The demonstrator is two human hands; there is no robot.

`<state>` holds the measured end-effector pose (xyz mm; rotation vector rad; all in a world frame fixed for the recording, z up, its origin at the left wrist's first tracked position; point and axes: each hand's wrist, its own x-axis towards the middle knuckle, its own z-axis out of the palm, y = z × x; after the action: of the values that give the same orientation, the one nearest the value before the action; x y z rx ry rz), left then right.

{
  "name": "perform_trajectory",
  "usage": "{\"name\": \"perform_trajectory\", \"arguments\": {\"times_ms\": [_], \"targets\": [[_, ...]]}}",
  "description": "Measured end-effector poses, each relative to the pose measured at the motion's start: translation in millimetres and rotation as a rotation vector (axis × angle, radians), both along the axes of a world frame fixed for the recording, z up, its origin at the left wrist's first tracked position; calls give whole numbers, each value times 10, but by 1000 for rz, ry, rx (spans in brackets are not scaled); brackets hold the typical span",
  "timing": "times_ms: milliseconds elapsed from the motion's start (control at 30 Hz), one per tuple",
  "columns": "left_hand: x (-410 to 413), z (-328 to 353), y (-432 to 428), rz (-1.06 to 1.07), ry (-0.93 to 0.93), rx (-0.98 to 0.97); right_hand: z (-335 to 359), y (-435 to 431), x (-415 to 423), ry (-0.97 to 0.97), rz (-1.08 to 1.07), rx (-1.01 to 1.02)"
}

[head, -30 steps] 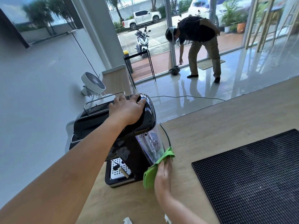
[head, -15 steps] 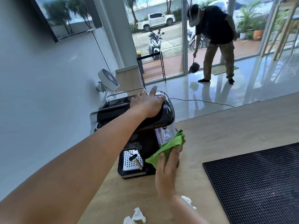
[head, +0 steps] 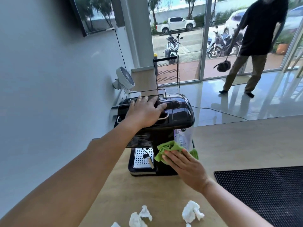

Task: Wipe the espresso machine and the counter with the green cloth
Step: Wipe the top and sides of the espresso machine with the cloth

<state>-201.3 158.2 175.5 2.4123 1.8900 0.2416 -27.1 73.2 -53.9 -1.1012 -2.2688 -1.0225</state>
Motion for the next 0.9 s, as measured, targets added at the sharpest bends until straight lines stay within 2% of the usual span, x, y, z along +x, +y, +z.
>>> {"name": "perform_trajectory", "arguments": {"times_ms": [133,200,267,367,433,467,533,633,700,767,900], "targets": [[15,24,-33,4,35,16,565,127,-137,104,3,123],[11,27,-35,9,29,7,592,185,-185,109,-9,153],[11,26,-36,12,27,-11,375,193,-131,-33,-13,113],[4,28,-53,18,21,-18,-149,77,28,-384,25,-52],[9,38,-65,19,15,-17,-298,-24,118,-596,-1,-185],[7,43,-73,20,12,-17,-302,-36,144,-645,-2,-188],[7,45,-80,23,15,-20,-177,-7,172,-587,21,-65],[8,41,-68,29,27,-20,213,52,56,-229,12,17],[7,41,-59,34,34,-19,342,69,-64,-59,-25,26],[5,38,-56,34,36,-20,203,70,-118,-84,-26,-11],[5,32,-65,33,44,-29,-295,-14,-56,-455,59,-226]]}}
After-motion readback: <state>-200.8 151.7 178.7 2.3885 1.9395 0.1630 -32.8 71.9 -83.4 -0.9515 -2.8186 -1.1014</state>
